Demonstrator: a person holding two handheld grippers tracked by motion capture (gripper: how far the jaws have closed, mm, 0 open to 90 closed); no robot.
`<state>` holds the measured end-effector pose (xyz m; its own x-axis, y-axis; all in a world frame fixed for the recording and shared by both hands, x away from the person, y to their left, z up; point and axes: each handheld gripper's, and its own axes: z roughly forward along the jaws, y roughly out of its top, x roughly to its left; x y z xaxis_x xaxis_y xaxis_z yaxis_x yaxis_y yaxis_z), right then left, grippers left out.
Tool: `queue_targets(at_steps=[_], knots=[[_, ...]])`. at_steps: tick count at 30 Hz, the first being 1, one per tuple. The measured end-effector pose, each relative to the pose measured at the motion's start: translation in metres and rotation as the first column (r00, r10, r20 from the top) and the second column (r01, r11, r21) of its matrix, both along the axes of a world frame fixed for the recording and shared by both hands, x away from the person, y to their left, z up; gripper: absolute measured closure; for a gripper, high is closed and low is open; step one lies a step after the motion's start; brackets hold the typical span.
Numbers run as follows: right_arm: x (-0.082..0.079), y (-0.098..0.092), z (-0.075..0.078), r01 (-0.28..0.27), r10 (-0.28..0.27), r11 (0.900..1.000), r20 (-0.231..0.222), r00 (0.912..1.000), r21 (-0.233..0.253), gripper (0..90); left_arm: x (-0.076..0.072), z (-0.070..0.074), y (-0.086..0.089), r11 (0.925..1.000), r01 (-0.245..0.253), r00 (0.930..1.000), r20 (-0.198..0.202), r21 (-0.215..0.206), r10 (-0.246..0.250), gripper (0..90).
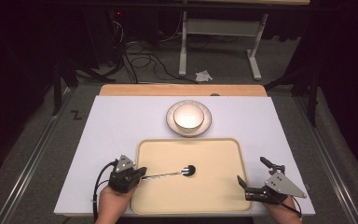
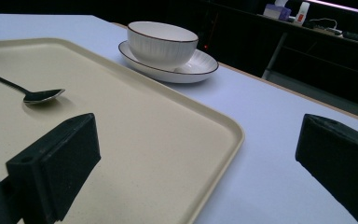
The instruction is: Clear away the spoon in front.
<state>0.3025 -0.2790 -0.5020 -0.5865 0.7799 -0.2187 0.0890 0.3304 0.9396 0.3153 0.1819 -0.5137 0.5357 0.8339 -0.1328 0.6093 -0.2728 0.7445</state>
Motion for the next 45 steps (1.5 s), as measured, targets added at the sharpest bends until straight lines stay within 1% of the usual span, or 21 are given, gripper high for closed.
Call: queue_targets(at_steps=[3,5,8,11,15,16,19,20,21,24,27,32,35,36,37,39,40,41,43,44,45], knots=[[0.0,0.0,0.0,0.001,-0.001,1.0,0.0,1.0,0.001,0.6,0.0,-0.002,-0.005,0.9981,0.006,1.0,-0.003,0.062,-0.006,90.0],[0.0,0.0,0.0,0.002,-0.002,1.0,-0.002,1.0,-0.002,0.6,0.0,-0.003,-0.008,0.9959,0.01,0.9999,-0.01,0.09,-0.009,90.0],[0.001,0.0,0.0,-0.003,0.003,1.0,-0.001,1.0,-0.002,0.6,-0.001,-0.003,-0.008,0.9968,0.017,0.9993,-0.033,0.078,-0.015,90.0],[0.001,0.001,0.0,-0.006,0.006,1.0,-0.001,1.0,-0.007,0.6,-0.005,-0.002,-0.01,0.9956,0.029,0.9991,-0.033,0.089,-0.026,90.0],[0.003,0.003,-0.001,-0.013,0.013,1.0,-0.001,0.9999,-0.008,0.6,-0.012,0.0,-0.015,0.9924,0.068,0.9968,-0.048,0.103,-0.064,90.0],[0.003,0.003,-0.001,-0.013,0.013,1.0,-0.001,0.9999,-0.008,0.6,-0.012,0.0,-0.015,0.9924,0.068,0.9968,-0.048,0.103,-0.064,90.0],[0.002,0.002,-0.001,-0.012,0.012,1.0,-0.008,0.9999,-0.006,0.6,-0.019,0.002,-0.024,0.9857,0.114,0.9925,-0.059,0.124,-0.107,90.0],[0.002,0.002,-0.001,-0.009,0.009,1.0,-0.008,0.9999,0.001,0.6,-0.021,0.002,-0.028,0.9822,0.135,0.9901,-0.059,0.131,-0.128,90.0],[0.003,0.001,0.0,-0.013,0.013,1.0,0.0,0.9999,-0.001,0.6,-0.022,0.003,-0.03,0.9812,0.143,0.9889,-0.061,0.13,-0.136,90.0],[0.002,0.001,0.0,-0.005,0.005,1.0,-0.006,1.0,0.001,0.6,-0.025,0.002,-0.035,0.98,0.161,0.9857,-0.068,0.117,-0.154,90.0],[0.003,0.002,0.0,-0.012,0.012,1.0,-0.006,0.9999,-0.009,0.6,-0.028,0.003,-0.04,0.9766,0.191,0.9797,-0.081,0.099,-0.183,90.0],[0.002,0.001,-0.001,-0.009,0.009,1.0,-0.003,1.0,-0.003,0.6,-0.034,0.003,-0.052,0.9667,0.237,0.97,-0.079,0.096,-0.23,90.0],[0.002,0.001,0.0,-0.006,0.006,1.0,-0.003,1.0,-0.002,0.6,-0.035,0.003,-0.057,0.9627,0.253,0.966,-0.078,0.095,-0.247,90.0],[0.001,0.001,0.0,-0.005,0.005,1.0,-0.006,1.0,0.0,0.6,-0.035,0.004,-0.059,0.9613,0.253,0.9668,-0.065,0.109,-0.247,90.0],[0.002,0.001,0.0,-0.006,0.006,1.0,-0.003,1.0,-0.002,0.6,-0.035,0.005,-0.061,0.9635,0.241,0.9703,-0.042,0.115,-0.238,90.0],[0.002,0.001,0.0,-0.006,0.006,1.0,-0.002,1.0,-0.002,0.6,-0.03,0.01,-0.062,0.9698,0.228,0.9737,-0.021,0.086,-0.227,90.0],[0.002,0.001,0.0,-0.005,0.005,1.0,-0.002,1.0,-0.001,0.6,-0.026,0.013,-0.063,0.9747,0.214,0.9767,-0.007,0.063,-0.214,90.0],[0.002,0.001,0.0,-0.003,0.003,1.0,-0.004,1.0,-0.002,0.6,-0.022,0.016,-0.065,0.9763,0.21,0.9776,0.0,0.053,-0.21,90.0],[0.002,0.001,0.0,-0.004,0.004,1.0,-0.001,1.0,-0.003,0.6,-0.013,0.018,-0.07,0.9794,0.2,0.9798,0.006,0.032,-0.2,90.0],[0.002,0.001,0.0,-0.004,0.004,1.0,-0.001,1.0,-0.003,0.6,-0.013,0.018,-0.07,0.9794,0.2,0.9798,0.006,0.032,-0.2,90.0],[0.002,0.0,0.0,-0.004,0.004,1.0,0.001,1.0,-0.005,0.6,-0.007,0.018,-0.074,0.9801,0.198,0.9802,0.001,0.006,-0.198,90.0]])
